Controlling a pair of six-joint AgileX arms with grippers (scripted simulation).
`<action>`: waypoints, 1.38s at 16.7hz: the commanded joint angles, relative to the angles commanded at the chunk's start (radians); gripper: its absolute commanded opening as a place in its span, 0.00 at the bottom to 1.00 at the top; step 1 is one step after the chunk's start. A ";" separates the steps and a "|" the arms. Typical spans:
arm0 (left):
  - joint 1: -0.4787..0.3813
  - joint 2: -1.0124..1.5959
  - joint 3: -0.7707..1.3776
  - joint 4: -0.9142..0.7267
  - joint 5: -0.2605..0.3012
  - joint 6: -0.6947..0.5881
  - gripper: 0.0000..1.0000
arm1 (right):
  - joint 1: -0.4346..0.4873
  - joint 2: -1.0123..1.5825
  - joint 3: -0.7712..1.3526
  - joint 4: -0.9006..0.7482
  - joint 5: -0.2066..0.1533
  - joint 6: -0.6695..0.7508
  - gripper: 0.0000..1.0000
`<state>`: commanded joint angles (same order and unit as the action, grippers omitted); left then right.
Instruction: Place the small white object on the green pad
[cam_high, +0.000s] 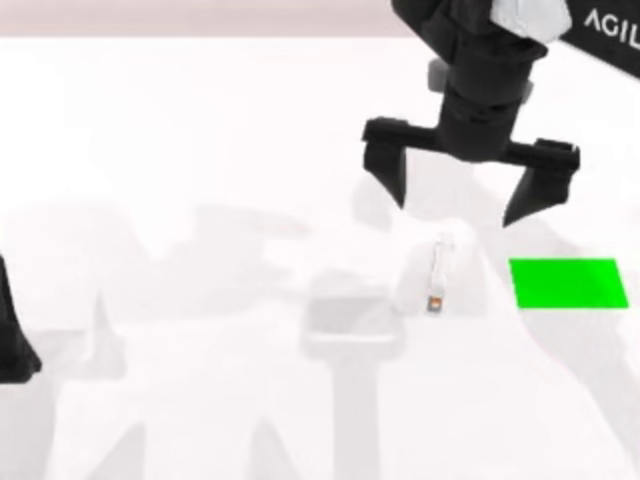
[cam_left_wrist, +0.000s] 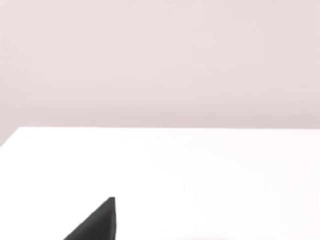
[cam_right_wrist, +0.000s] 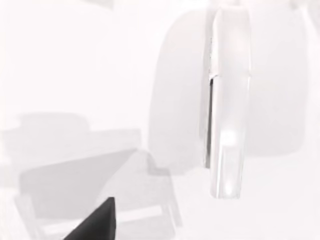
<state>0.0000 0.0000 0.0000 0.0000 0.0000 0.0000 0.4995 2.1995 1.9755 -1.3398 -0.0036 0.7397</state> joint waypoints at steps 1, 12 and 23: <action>0.000 0.000 0.000 0.000 0.000 0.000 1.00 | 0.000 0.000 -0.003 0.003 0.000 0.000 1.00; 0.000 0.000 0.000 0.000 0.000 0.000 1.00 | 0.009 0.074 -0.280 0.353 0.001 0.006 1.00; 0.000 0.000 0.000 0.000 0.000 0.000 1.00 | 0.009 0.074 -0.280 0.353 0.001 0.006 0.40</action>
<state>0.0000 0.0000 0.0000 0.0000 0.0000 0.0000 0.5084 2.2733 1.6951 -0.9870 -0.0026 0.7453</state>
